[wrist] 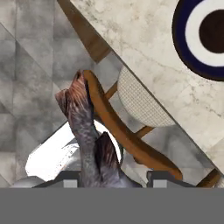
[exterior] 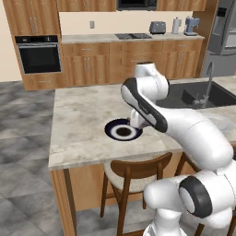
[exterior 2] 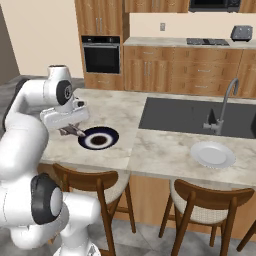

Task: Transport the fish and lemon wedge to the fridge. Place the fish on the rack containing meat and place the lemon wedge on the rack containing the vegetable, ensuring meats and vegetables are on different racks.

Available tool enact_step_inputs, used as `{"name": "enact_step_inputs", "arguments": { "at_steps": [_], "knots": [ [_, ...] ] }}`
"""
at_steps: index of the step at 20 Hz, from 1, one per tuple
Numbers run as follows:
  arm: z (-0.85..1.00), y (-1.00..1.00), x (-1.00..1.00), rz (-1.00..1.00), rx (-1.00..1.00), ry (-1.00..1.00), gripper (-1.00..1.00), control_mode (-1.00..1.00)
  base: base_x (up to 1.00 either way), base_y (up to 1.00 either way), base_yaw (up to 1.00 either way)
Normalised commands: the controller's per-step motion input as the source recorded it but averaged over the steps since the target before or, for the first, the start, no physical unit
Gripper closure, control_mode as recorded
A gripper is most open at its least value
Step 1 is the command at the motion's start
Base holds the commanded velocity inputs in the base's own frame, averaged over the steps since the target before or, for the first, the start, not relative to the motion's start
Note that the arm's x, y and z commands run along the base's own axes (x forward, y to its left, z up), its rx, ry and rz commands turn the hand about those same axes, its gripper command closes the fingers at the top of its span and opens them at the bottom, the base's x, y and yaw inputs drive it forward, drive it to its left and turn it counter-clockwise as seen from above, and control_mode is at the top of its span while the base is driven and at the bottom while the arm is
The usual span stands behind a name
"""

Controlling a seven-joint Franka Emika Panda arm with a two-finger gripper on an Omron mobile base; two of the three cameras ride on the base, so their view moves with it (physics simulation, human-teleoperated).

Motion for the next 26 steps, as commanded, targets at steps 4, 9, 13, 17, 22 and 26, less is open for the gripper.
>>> {"name": "enact_step_inputs", "arguments": {
  "at_steps": [4, 9, 13, 17, 22, 26],
  "knots": [
    [0.51, -0.24, -1.0, 0.08, 0.0, -0.2, 1.0, -1.0, 0.0, 0.0, 0.0],
    [0.43, -0.1, -1.0, 0.18, 0.06, -0.27, 1.0, -1.0, 0.0, 0.0, 0.0],
    [0.68, -0.14, -0.98, 0.19, 0.1, -0.25, 1.0, -1.0, 0.0, 0.0, 0.0],
    [0.98, -0.18, -1.0, 0.12, 0.07, -0.28, 1.0, -1.0, 0.0, 0.0, 0.0],
    [0.78, -0.1, -0.68, 0.05, 0.07, -0.15, 1.0, 1.0, -0.17, -0.06, 0.0],
    [0.0, 0.0, 0.0, 0.0, 0.0, 0.0, 1.0, 1.0, -0.75, -0.57, -0.01]
  ]
}}
